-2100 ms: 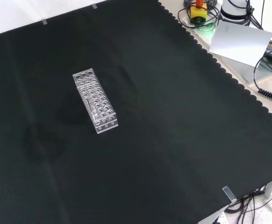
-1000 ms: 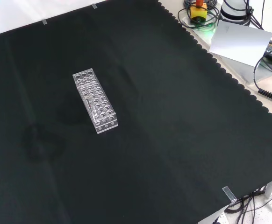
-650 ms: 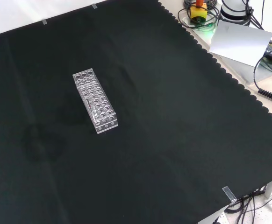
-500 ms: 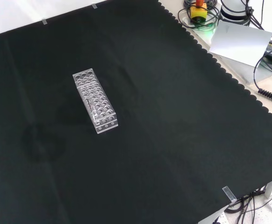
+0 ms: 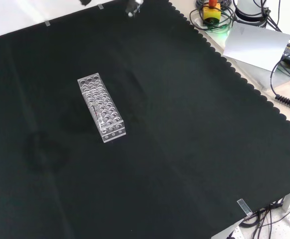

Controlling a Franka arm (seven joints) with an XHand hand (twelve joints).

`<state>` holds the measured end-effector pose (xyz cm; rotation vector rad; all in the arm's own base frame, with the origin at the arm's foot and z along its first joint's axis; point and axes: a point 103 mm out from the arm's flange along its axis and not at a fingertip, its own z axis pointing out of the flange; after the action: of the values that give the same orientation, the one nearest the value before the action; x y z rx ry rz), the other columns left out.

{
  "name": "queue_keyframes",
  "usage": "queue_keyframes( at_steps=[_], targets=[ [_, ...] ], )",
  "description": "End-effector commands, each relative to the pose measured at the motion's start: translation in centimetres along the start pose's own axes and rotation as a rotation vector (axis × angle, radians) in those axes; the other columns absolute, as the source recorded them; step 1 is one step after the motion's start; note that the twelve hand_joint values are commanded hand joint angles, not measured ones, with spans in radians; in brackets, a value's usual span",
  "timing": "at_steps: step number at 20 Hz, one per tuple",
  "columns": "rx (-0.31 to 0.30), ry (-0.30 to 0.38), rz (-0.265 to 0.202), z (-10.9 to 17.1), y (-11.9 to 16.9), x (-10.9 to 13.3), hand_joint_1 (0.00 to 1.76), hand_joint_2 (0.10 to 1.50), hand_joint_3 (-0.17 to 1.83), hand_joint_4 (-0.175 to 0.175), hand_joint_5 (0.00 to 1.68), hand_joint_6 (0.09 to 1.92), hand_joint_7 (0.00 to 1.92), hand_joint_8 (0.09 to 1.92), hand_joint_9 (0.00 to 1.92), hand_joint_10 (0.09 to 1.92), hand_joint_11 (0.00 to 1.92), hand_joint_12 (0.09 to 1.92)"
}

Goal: Pick up the test tube.

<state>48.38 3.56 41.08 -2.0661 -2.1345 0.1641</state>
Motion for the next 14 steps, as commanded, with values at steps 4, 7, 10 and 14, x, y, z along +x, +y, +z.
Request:
queue_keyframes(
  at_steps=[4, 7, 10, 14],
  targets=[
    [0.054, -0.009, -0.095, 3.4, 5.4, 4.0, 0.70, 0.82, 0.35, -0.108, 0.26, 0.09, 0.16, 0.87, 0.06, 0.99, 0.05, 1.64],
    [0.073, -0.031, -0.105, 4.2, 6.7, 4.5, 0.71, 0.81, 0.36, -0.111, 0.28, 0.09, 0.19, 0.87, 0.09, 0.98, 0.07, 1.63],
    [0.088, -0.043, -0.103, 4.9, 8.0, 4.8, 0.72, 0.81, 0.37, -0.116, 0.32, 0.09, 0.25, 0.88, 0.14, 0.97, 0.10, 1.62],
    [0.109, -0.045, -0.101, 5.8, 9.4, 5.3, 0.74, 0.79, 0.39, -0.120, 0.38, 0.09, 0.35, 0.88, 0.22, 0.95, 0.12, 1.60]
  ],
)
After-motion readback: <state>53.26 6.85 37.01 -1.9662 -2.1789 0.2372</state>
